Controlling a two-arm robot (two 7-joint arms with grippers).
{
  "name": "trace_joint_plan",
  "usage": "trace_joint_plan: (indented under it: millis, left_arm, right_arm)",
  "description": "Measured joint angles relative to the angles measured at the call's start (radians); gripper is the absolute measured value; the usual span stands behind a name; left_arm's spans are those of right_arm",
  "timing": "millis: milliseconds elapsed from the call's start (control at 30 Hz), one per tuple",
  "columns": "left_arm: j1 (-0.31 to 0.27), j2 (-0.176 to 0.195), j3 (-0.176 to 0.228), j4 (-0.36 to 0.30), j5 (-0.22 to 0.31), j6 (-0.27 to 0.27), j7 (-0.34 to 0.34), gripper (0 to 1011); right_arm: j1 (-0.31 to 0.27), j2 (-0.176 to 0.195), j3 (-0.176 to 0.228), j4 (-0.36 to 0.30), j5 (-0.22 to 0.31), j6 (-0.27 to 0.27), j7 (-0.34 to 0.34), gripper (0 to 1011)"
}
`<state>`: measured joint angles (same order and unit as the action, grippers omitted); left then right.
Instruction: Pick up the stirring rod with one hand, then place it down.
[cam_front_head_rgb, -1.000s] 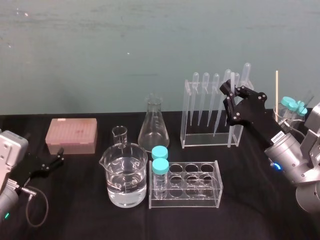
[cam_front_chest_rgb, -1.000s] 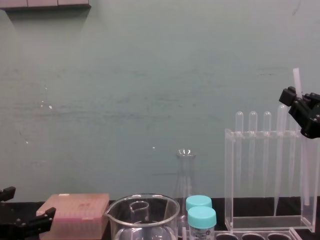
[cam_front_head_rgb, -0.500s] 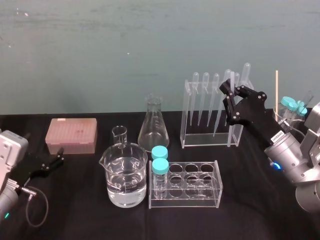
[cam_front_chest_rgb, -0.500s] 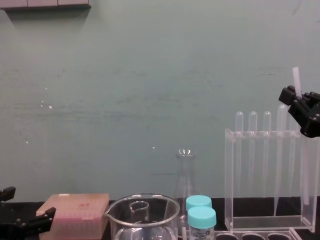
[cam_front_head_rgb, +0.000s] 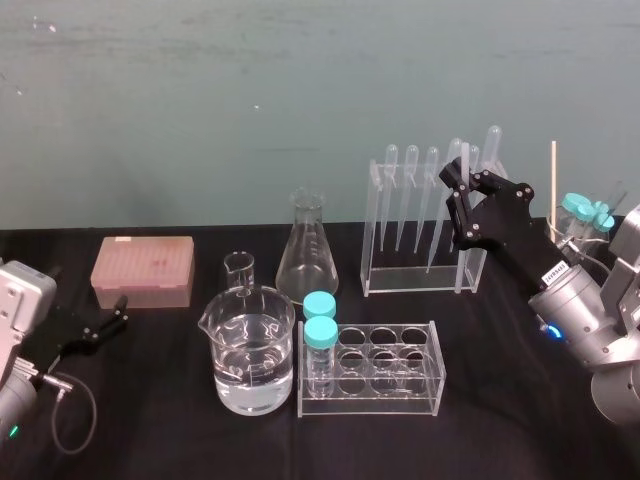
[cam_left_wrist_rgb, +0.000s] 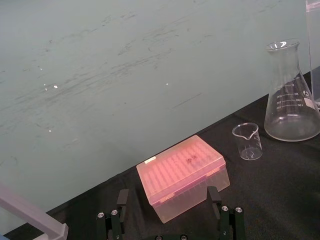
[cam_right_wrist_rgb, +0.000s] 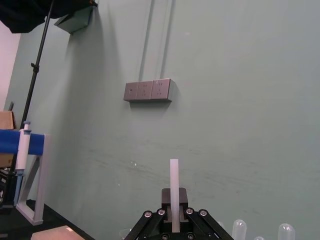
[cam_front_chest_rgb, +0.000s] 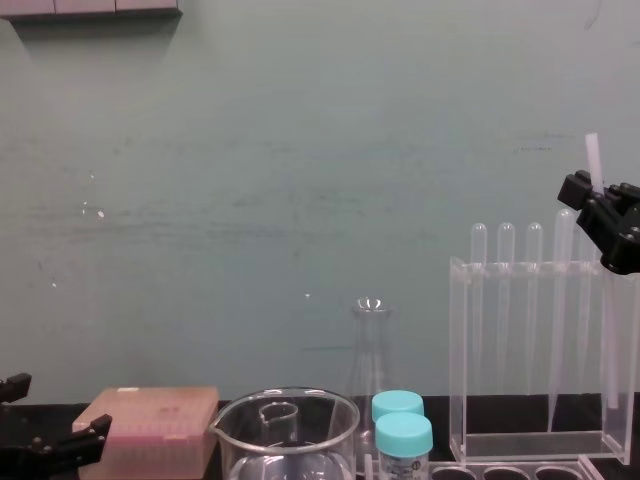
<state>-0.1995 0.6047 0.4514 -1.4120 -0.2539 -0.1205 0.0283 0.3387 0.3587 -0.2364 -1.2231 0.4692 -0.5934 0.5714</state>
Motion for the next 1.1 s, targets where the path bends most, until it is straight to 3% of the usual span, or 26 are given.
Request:
trace_joint_plan:
  millis: [1100]
  left_arm:
    - [0.000, 0.000, 0.000, 0.000, 0.000, 0.000, 0.000, 1000]
  right_arm:
    - [0.000, 0.000, 0.000, 0.000, 0.000, 0.000, 0.000, 66]
